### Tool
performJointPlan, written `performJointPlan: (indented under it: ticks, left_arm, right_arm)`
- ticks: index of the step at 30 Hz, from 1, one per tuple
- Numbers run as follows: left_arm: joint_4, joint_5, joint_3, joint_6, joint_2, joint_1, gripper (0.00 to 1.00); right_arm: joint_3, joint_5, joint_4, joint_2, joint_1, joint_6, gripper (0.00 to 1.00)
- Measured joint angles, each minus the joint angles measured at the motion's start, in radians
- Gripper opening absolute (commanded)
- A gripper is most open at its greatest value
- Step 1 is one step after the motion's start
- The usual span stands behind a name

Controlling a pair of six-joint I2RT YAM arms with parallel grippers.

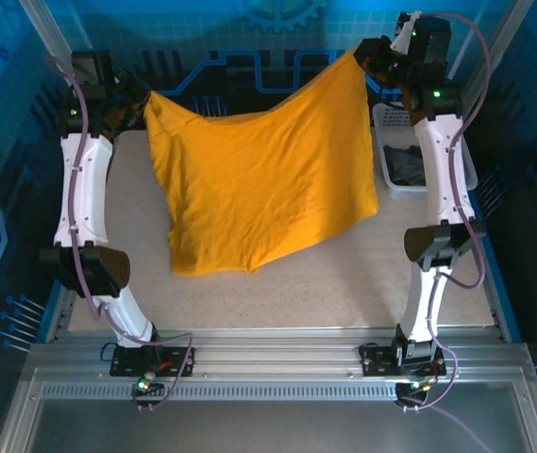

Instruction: Fold and stack the t-shirts

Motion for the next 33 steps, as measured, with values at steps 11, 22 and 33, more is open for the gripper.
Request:
performJointPlan:
  ticks: [11,22,33]
  left_arm:
    - [0.143,0.161,0.128,-0.173,-0.147,0.094,0.00]
    - [0.080,0.126,-0.774,-0.323,-0.870,-0.088,0.14]
    - [0.010,0.110,-1.383,-0.487,-0.946,-0.212,0.49]
  right_arm:
    - [0.132,-0.052,0.029,0.011,-0.102,0.104,0.00]
    - [-0.886,0.076,0.058,-0.673,-0.147,0.024,0.01]
    - [-1.497,0.327,-0.018,-0.740,-0.122,0.008,0.47]
